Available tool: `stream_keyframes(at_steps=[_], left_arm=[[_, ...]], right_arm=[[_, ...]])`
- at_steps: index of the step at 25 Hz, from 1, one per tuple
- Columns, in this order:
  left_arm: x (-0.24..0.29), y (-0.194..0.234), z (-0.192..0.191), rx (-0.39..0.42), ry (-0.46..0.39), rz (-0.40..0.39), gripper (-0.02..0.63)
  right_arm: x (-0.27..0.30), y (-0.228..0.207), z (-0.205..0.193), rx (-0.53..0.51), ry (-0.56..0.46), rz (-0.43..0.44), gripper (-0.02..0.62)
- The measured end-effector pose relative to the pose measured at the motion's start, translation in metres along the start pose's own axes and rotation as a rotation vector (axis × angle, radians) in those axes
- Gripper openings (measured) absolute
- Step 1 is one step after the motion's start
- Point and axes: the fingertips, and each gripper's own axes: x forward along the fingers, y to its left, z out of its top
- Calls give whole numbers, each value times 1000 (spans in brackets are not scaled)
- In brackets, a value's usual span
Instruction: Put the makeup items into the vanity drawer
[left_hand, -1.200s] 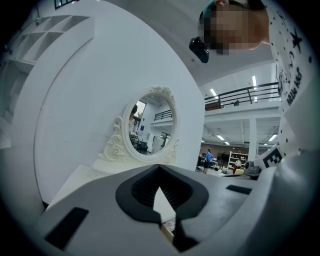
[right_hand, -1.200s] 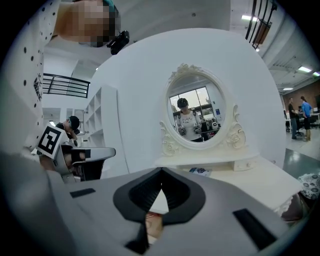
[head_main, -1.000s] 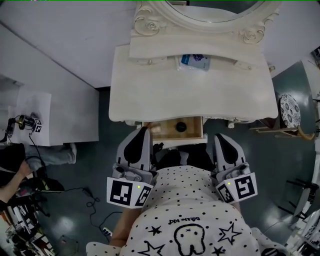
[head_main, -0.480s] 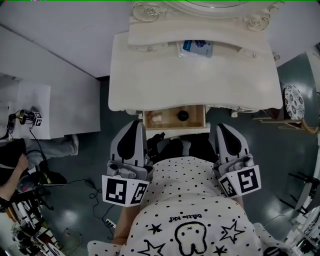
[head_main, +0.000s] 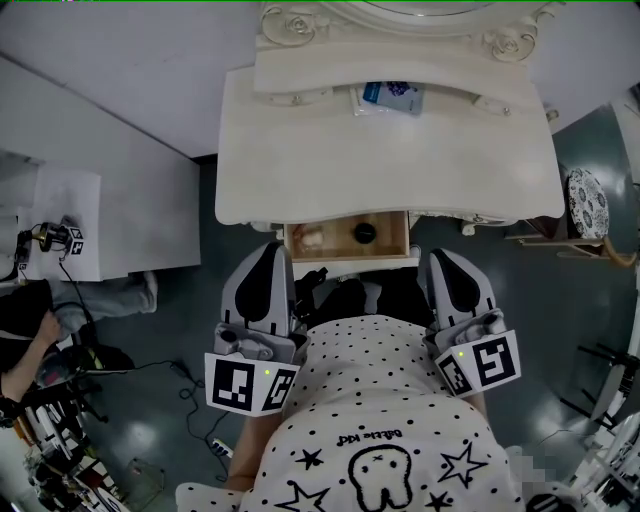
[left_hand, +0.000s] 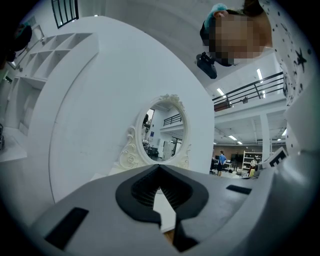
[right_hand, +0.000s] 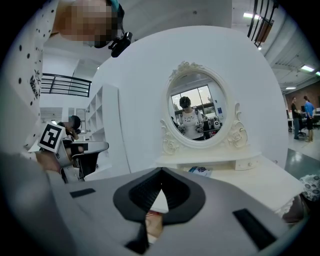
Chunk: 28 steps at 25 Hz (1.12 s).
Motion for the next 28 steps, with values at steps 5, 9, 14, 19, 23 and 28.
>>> stream_keyframes(at_steps=[5,9,14,19,23,28], left_arm=[[-3,1,1,-1,0,7,-4],[-2,3,3,-1,-3,8,-4],[-1,4,4,-2,-6,6,-3],[-3,5,5,-3,-8,10,-3],[-3,7,6,-4,-9,13,-3],[-3,7,6,-5,-12,13,-3]], right_arm=[[1,2,0,1,3,8,8],[3,3,0,1,6,9,8],[6,4,1,2,9,16,8],[7,6,1,-4,13,23,8],[8,7,2,-6,14,27,8],[9,10,2,-14,13,40,8]])
